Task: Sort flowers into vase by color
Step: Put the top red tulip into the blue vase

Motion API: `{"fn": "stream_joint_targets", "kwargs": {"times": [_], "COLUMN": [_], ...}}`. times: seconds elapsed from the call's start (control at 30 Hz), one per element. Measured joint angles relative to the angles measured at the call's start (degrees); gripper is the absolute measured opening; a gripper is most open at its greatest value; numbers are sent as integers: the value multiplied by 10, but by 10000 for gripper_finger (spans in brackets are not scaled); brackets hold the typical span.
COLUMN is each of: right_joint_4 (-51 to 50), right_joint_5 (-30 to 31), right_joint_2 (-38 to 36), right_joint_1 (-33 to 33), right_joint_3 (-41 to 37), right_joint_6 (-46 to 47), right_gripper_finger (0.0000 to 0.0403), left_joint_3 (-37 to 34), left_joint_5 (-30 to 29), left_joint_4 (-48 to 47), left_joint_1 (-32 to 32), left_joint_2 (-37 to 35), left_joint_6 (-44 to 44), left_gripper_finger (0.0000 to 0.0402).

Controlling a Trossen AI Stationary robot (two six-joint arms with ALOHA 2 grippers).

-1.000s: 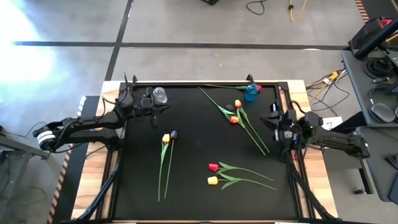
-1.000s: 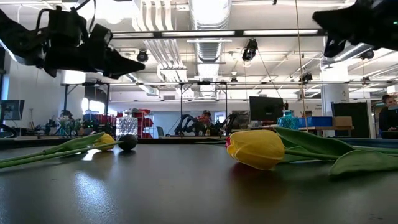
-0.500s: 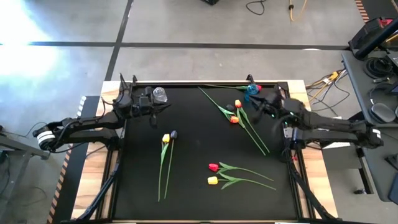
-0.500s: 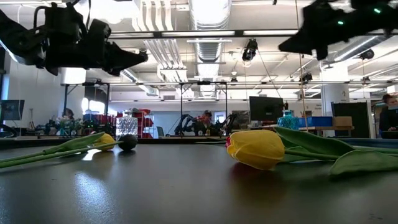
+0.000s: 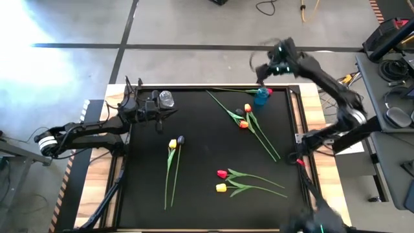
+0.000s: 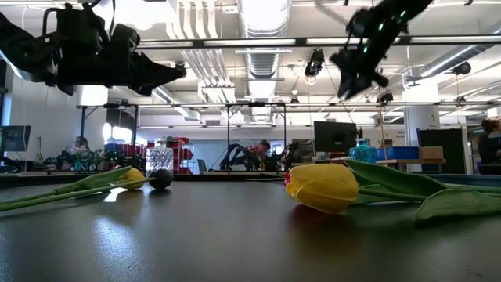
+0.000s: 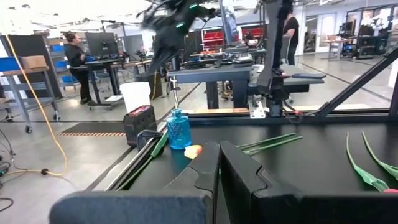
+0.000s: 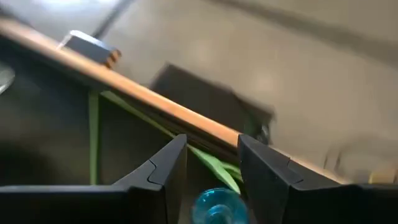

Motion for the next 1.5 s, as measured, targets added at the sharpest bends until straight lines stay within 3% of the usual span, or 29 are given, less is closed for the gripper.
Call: {"fn": "stream_joint_targets", "kwargs": {"times": [0.23,0.4,0.53,0.83,1.5], "right_joint_4": [-176,-193,-196,-202,-185], "right_joint_5": [-3,7,40,40,50], "right_joint_2": [192,249,268,274,274], "right_joint_1": [-85,-87,-90,-90,-84], "right_joint_3": [110,117,117,108,82], "right_joint_6": [78,100,134,196,220], "right_gripper_finger": [137,137,137,137,137], "left_joint_3": [0,0,0,0,0], "left_joint_5": [0,1,14,18,29], "left_joint_4": [0,0,0,-2,-14], "left_joint_1": [0,0,0,0,0], "left_joint_2": [0,0,0,0,0], "left_joint_6": [-4,-33,-40,-48,-60], "left_gripper_finger": [0,0,0,0,0]}}
